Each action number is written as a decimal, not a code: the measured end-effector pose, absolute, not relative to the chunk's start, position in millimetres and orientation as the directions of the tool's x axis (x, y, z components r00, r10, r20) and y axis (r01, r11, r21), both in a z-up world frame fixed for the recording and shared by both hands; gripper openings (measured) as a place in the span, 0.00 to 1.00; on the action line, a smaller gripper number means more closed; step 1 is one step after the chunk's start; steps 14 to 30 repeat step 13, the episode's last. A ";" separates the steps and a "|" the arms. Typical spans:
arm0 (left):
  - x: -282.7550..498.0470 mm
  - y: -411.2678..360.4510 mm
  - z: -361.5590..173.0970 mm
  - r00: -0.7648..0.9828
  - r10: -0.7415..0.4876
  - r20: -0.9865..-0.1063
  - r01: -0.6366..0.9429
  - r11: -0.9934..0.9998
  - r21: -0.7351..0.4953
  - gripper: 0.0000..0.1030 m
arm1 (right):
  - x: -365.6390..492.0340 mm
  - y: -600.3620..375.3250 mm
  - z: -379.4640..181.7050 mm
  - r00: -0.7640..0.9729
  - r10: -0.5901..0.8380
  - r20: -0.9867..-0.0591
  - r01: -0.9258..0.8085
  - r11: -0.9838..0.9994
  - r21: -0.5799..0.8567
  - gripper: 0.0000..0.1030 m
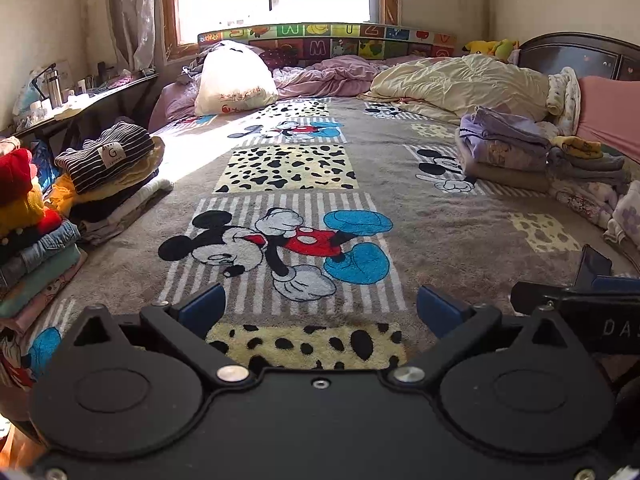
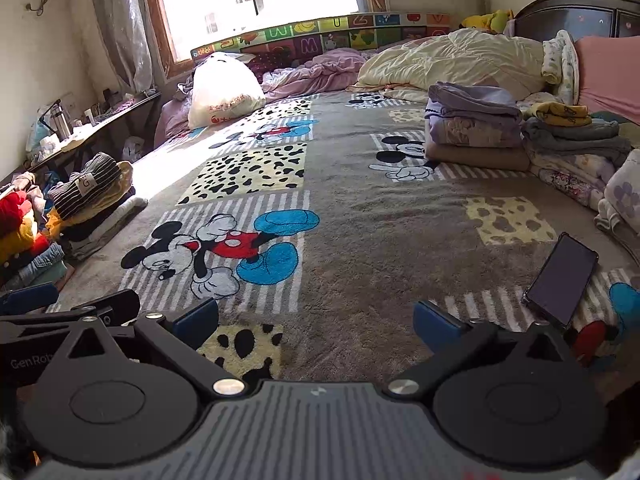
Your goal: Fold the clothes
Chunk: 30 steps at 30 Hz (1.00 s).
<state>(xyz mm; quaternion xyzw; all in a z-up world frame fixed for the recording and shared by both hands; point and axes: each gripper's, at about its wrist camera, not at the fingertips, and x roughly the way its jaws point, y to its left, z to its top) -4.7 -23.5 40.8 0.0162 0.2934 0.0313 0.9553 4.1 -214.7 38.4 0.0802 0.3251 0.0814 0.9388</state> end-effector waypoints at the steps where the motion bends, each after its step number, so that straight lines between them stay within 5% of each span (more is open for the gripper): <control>1: -4.0 -25.0 40.3 0.826 0.070 -0.559 -0.049 0.997 0.053 1.00 | 4.1 -215.5 37.9 0.775 0.201 -0.600 -0.097 0.975 0.202 1.00; 30: -6.2 -15.8 33.1 0.829 0.033 -0.558 -0.036 0.999 0.006 1.00 | 1.6 -210.4 33.1 0.767 0.175 -0.618 -0.086 0.982 0.170 1.00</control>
